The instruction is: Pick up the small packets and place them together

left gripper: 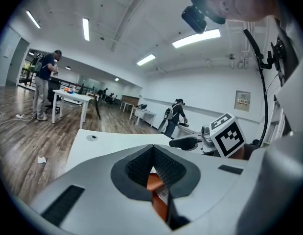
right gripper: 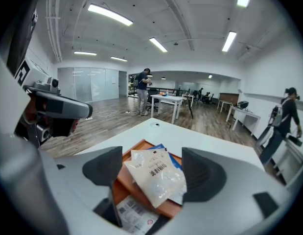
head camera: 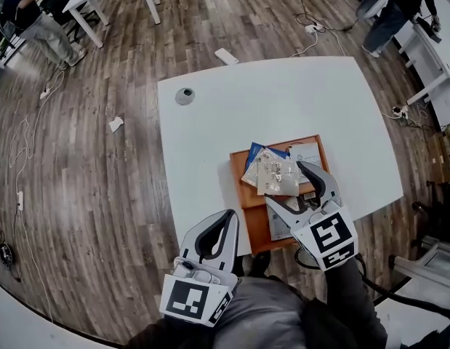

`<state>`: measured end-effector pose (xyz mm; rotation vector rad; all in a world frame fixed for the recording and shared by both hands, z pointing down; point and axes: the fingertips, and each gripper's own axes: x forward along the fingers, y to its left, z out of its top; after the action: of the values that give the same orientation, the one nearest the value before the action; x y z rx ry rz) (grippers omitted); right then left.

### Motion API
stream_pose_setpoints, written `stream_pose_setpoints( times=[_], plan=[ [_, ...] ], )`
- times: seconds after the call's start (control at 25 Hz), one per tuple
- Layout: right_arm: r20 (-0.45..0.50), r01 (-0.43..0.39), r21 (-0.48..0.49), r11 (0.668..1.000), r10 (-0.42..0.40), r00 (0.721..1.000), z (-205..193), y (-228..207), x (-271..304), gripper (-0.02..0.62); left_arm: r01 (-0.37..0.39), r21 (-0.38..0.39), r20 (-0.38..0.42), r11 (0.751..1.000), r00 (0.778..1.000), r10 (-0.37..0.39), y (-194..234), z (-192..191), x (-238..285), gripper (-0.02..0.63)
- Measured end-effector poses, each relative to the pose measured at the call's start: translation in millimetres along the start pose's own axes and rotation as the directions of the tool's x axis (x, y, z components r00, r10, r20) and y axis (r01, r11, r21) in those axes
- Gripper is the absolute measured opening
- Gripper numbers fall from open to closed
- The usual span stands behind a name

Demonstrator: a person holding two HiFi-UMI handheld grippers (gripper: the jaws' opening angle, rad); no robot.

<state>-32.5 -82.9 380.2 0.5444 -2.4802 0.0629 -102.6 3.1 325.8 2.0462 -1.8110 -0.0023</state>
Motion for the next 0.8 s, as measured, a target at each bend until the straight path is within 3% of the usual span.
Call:
stream_pose_setpoints(
  times=[0.32, 0.56, 0.8],
  plan=[
    [-0.046, 0.059, 0.032, 0.998, -0.058, 0.997, -38, -11, -58, 0.38, 0.09, 0.019, -0.011, 0.996, 0.996, -0.09, -56, -7, 0, 0.002],
    [-0.201, -0.046, 0.001, 0.999, 0.045, 0.978, -90, 22, -71, 0.38, 0.137, 0.006, -0.043, 0.991, 0.99, -0.137, -85, -25, -3, 0.002],
    [-0.252, -0.118, -0.023, 0.993, 0.108, 0.962, -103, 42, -52, 0.38, 0.106, -0.001, -0.047, 0.994, 0.993, -0.106, -73, -29, -5, 0.002]
  ],
)
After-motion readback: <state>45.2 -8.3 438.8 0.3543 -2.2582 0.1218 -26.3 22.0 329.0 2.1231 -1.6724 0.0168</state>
